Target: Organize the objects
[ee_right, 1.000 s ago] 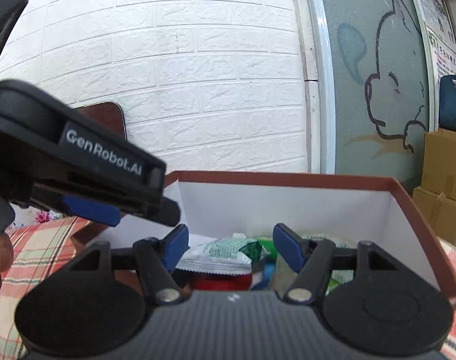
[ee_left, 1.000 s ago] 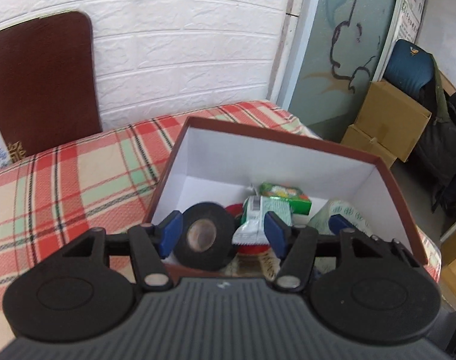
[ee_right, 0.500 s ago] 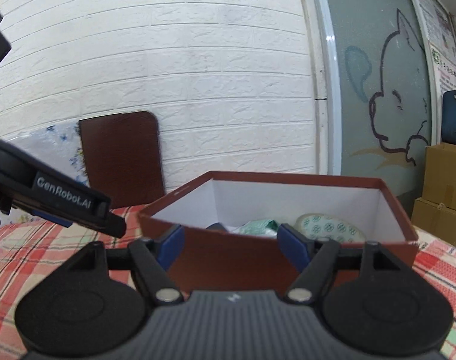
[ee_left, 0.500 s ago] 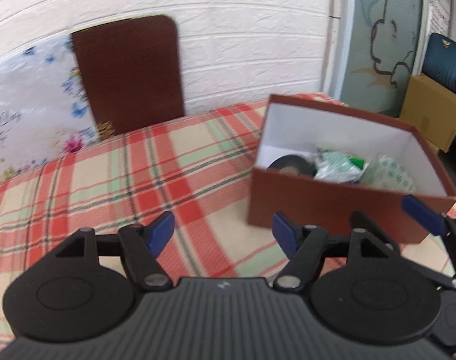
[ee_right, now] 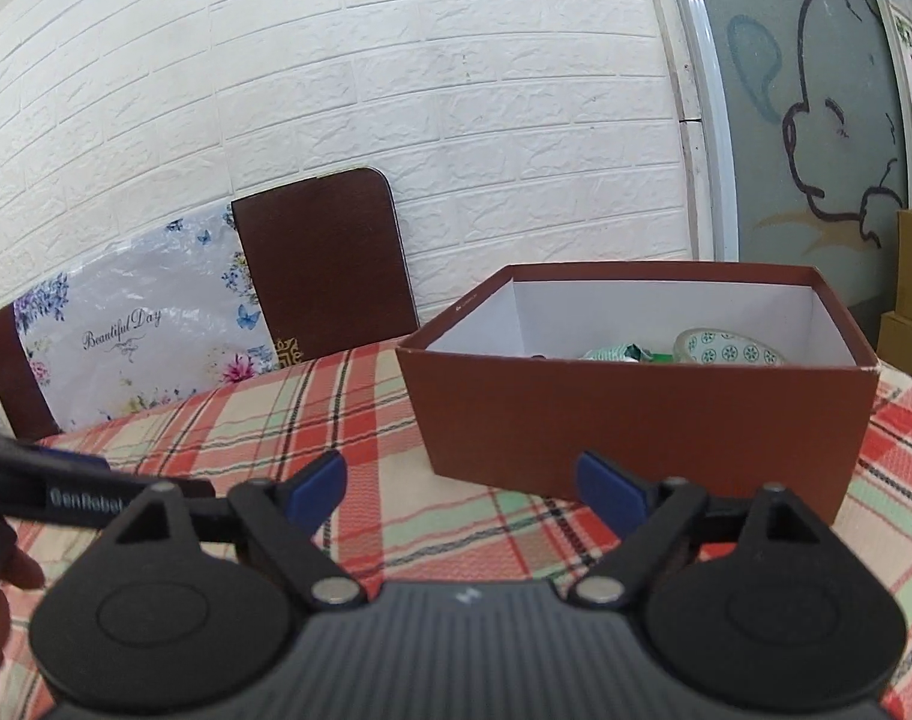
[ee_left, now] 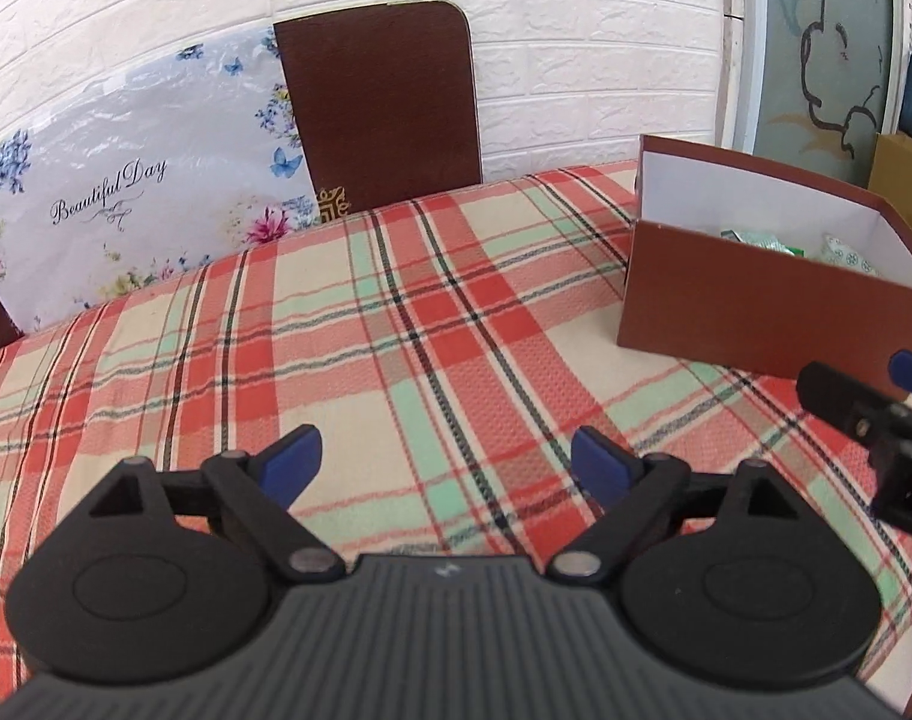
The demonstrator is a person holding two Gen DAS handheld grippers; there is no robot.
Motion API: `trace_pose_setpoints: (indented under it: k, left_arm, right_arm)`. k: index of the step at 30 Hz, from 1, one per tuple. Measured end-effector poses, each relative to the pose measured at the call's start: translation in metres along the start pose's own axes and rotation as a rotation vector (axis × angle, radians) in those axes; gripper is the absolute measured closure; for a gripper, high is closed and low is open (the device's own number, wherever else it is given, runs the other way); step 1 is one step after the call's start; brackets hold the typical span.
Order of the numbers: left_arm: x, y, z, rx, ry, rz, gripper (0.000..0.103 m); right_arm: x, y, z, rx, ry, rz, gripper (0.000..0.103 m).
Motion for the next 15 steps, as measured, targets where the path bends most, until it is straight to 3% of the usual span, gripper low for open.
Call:
trace_pose_setpoints:
  k: [2,15]
  left_arm:
    - [0.0,-0.006,0.004,0.001,-0.008,-0.001,0.008]
    - [0.01,-0.034,0.036,0.019,-0.03,-0.049,0.0]
  right_arm:
    - [-0.003,-0.001,0.008,-0.004,-0.009,-0.008,0.0]
    - [-0.006,-0.019,0.037,-0.056,-0.029,-0.108,0.0]
Point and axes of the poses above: each gripper's, at about its wrist camera, not at the fingertips, and z roughly against the way its jaws point, x to its right, y to its top, the point moved 10 cm from there along -z, roughly the way its jaws point, and after that the axes turned 6 degrees about -z, right-handed, at the moved point
